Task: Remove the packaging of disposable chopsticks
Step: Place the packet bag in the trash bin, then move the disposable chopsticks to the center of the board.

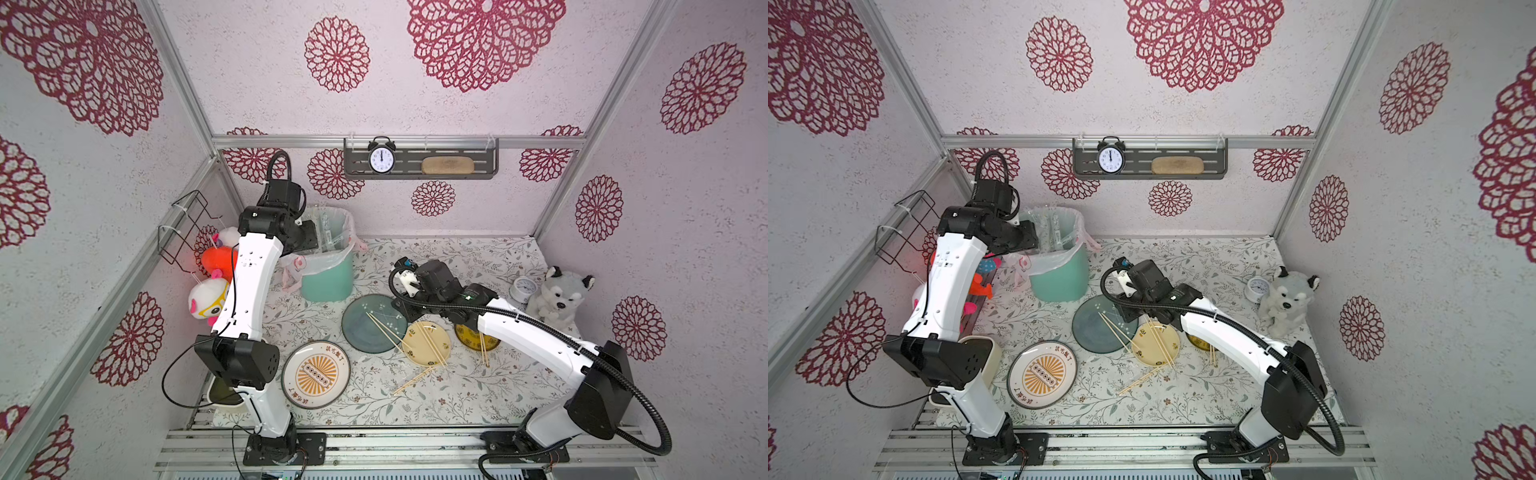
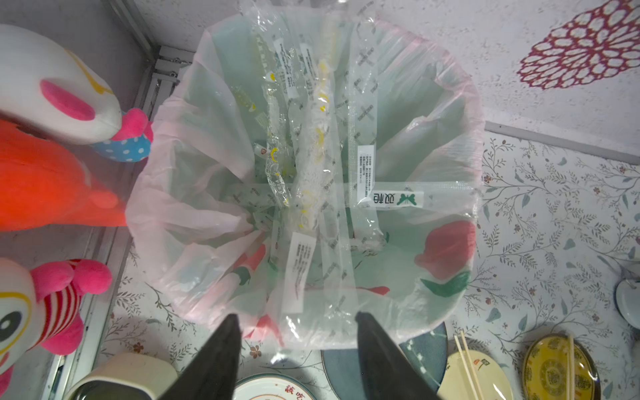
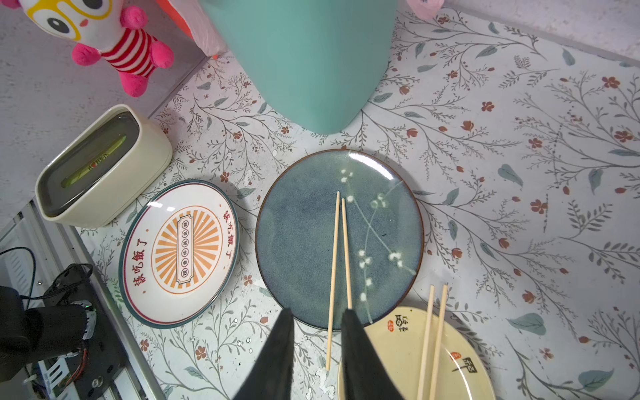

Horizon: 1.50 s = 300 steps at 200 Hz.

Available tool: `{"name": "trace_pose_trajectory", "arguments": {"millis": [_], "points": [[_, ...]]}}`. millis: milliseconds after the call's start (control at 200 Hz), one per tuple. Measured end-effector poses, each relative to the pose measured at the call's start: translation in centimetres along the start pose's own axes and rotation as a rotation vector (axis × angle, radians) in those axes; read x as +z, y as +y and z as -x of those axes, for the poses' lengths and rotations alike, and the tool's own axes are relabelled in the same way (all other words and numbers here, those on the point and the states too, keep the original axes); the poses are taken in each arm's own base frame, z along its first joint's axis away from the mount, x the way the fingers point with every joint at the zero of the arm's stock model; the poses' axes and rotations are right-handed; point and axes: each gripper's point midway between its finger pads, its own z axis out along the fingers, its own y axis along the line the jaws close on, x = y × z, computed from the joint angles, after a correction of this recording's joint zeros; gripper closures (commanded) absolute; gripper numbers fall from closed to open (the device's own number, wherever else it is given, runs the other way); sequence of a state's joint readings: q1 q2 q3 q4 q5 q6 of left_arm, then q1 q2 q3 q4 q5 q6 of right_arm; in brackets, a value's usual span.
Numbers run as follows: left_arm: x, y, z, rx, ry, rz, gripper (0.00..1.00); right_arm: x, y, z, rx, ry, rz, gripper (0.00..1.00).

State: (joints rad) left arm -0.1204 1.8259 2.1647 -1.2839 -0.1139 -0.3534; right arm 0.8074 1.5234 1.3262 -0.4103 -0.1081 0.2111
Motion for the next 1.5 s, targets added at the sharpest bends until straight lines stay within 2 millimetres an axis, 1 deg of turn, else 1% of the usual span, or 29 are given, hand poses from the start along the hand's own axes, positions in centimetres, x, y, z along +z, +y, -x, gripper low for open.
{"name": "trace_pose_trajectory", "arguments": {"millis": [50,140,210,260,325,380,415,430,490,515,525,580,620,706,741,776,806,856,881,911,966,1006,1051,1086,1116,1191,1266,1341,1501], "points": [[0.3,0.2,-0.4,0.008,0.017,0.021,0.21,0.1,0.0,-0.1,0.000,0.001,0.000,0.73],[0.5,0.6,-0.5,0.021,0.029,0.061,0.18,0.1,-0.1,-0.1,0.001,0.002,-0.001,0.73],[-0.1,0.9,0.2,0.019,0.004,0.090,0.21,0.1,-0.1,-0.1,0.002,0.002,-0.002,0.73],[-0.7,1.0,0.6,0.021,-0.022,0.106,0.26,0.1,-0.2,-0.1,0.003,-0.001,-0.002,0.72],[-1.7,1.2,1.0,0.015,-0.065,0.116,0.24,0.0,-0.2,-0.2,0.002,-0.007,-0.003,0.62],[-2.9,1.0,0.6,0.018,-0.110,0.118,0.13,-0.3,-0.3,-0.4,0.011,-0.019,-0.002,0.45],[-3.8,0.7,-0.1,0.031,-0.146,0.111,0.00,-0.5,-0.4,-0.8,0.016,-0.025,-0.003,0.33],[-4.1,0.4,-0.5,0.030,-0.159,0.101,0.02,-0.7,-0.4,-0.9,0.008,-0.028,-0.003,0.31],[-6.1,-1.0,-2.7,0.056,-0.227,0.038,0.02,-1.6,-0.6,-1.9,0.014,-0.046,-0.005,0.20],[-7.0,-1.7,-3.5,0.062,-0.259,0.000,0.02,-2.1,-0.7,-2.3,0.022,-0.055,-0.007,0.05],[-7.4,-2.0,-3.9,0.067,-0.273,-0.020,0.02,-2.3,-0.7,-2.6,0.017,-0.058,-0.009,0.02],[-9.7,-3.7,-5.9,0.068,-0.356,-0.143,0.02,-3.6,-0.9,-3.7,0.028,-0.082,-0.014,0.01],[-11.0,-4.4,-7.3,0.060,-0.410,-0.220,0.02,-4.4,-1.0,-4.4,0.034,-0.102,-0.016,0.01],[-12.3,-5.9,-10.7,0.073,-0.466,-0.353,0.00,-5.8,-1.4,-6.2,0.065,-0.135,-0.026,0.02],[-12.4,-6.8,-12.1,0.088,-0.475,-0.409,0.06,-6.0,-1.5,-7.0,0.081,-0.141,-0.027,0.03],[-12.0,-7.9,-13.4,0.102,-0.467,-0.458,0.15,-6.0,-1.5,-8.2,0.097,-0.140,-0.029,0.03],[-11.2,-8.7,-14.6,0.119,-0.450,-0.490,0.25,-5.9,-1.4,-9.3,0.105,-0.125,-0.034,0.04],[-9.3,-10.3,-17.1,0.144,-0.402,-0.552,0.38,-5.6,-0.7,-11.5,0.098,-0.095,-0.047,0.04],[-8.1,-10.9,-18.5,0.159,-0.371,-0.573,0.42,-5.6,-0.1,-12.5,0.094,-0.079,-0.039,0.04],[-6.5,-11.6,-20.4,0.180,-0.327,-0.591,0.45,-5.5,0.5,-13.6,0.093,-0.065,-0.027,0.05],[-3.8,-12.6,-24.1,0.227,-0.236,-0.603,0.45,-5.9,1.3,-15.5,0.106,-0.053,0.001,0.05],[-2.0,-13.3,-27.1,0.278,-0.167,-0.606,0.46,-6.4,0.8,-16.3,0.132,-0.058,-0.006,0.06],[-0.7,-14.0,-30.3,0.338,-0.095,-0.610,0.46,-7.0,0.1,-16.8,0.164,-0.068,-0.030,0.06],[0.0,-14.4,-32.1,0.372,-0.054,-0.609,0.46,-7.4,-0.5,-17.0,0.187,-0.080,-0.050,0.06],[0.5,-14.9,-33.7,0.404,-0.018,-0.611,0.49,-7.7,-0.9,-17.0,0.207,-0.094,-0.067,0.06],[1.8,-16.0,-36.0,0.456,0.044,-0.605,0.54,-8.7,-1.8,-16.8,0.246,-0.130,-0.099,0.06],[3.0,-17.0,-37.9,0.501,0.097,-0.584,0.54,-9.7,-2.3,-16.4,0.278,-0.179,-0.103,0.07],[3.6,-17.9,-39.6,0.538,0.141,-0.586,0.53,-10.7,-2.5,-16.0,0.297,-0.216,-0.100,0.08],[4.3,-20.0,-41.7,0.589,0.208,-0.598,0.46,-11.2,-2.6,-15.8,0.318,-0.235,-0.096,0.08]]}}
